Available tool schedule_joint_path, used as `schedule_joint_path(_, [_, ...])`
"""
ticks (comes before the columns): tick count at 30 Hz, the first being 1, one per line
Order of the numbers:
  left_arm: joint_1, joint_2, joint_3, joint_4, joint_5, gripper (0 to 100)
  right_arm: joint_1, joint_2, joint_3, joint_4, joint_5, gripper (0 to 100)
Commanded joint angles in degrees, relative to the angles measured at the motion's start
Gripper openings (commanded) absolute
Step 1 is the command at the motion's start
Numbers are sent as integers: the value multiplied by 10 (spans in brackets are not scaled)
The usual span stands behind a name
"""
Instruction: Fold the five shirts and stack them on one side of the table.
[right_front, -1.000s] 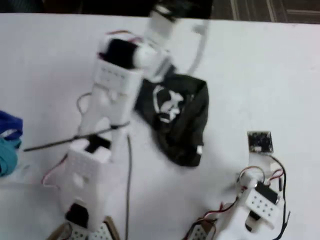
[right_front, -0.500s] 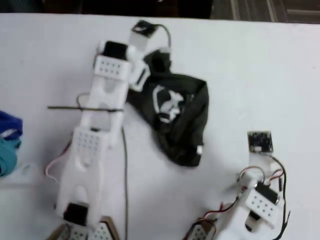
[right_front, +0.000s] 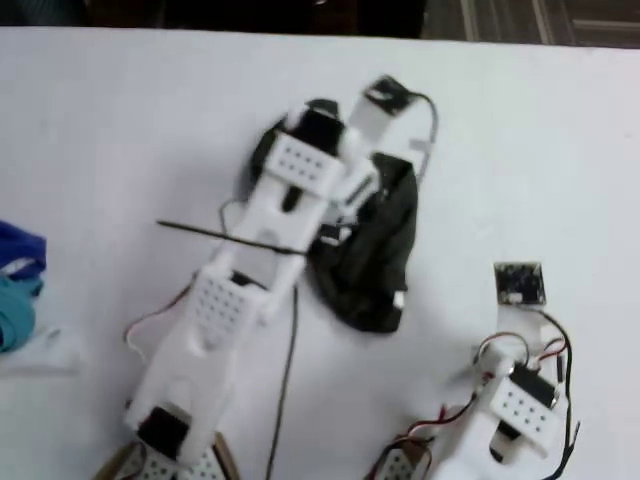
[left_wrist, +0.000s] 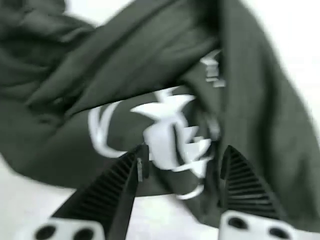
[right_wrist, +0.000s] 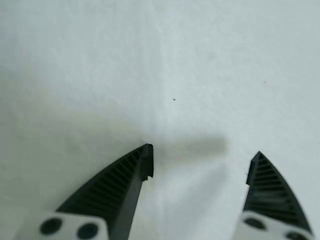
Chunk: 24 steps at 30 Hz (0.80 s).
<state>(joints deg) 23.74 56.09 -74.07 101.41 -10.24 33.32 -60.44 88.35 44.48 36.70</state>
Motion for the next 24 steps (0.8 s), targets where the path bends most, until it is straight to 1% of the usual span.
schedule_joint_path(1, [30,-41,30,13,7,249,0,-14,-2,-9,-3,301])
schedule_joint_path(5, [62,-140,174,11,8,249,0,-14,-2,-9,-3,301])
schedule_joint_path(7, [64,-182,248,9,7,249,0,-14,-2,-9,-3,301])
schedule_joint_path(10, [61,-221,326,1,4,249,-1,-14,-2,-9,-3,301])
schedule_joint_path(13, [60,-225,373,-19,4,249,-1,-14,-2,-9,-3,301])
schedule_joint_path(18, [61,-225,444,-76,4,249,-2,-14,-2,-9,-3,301])
schedule_joint_path(24, [61,-225,489,-140,4,249,-2,-14,-2,-9,-3,301])
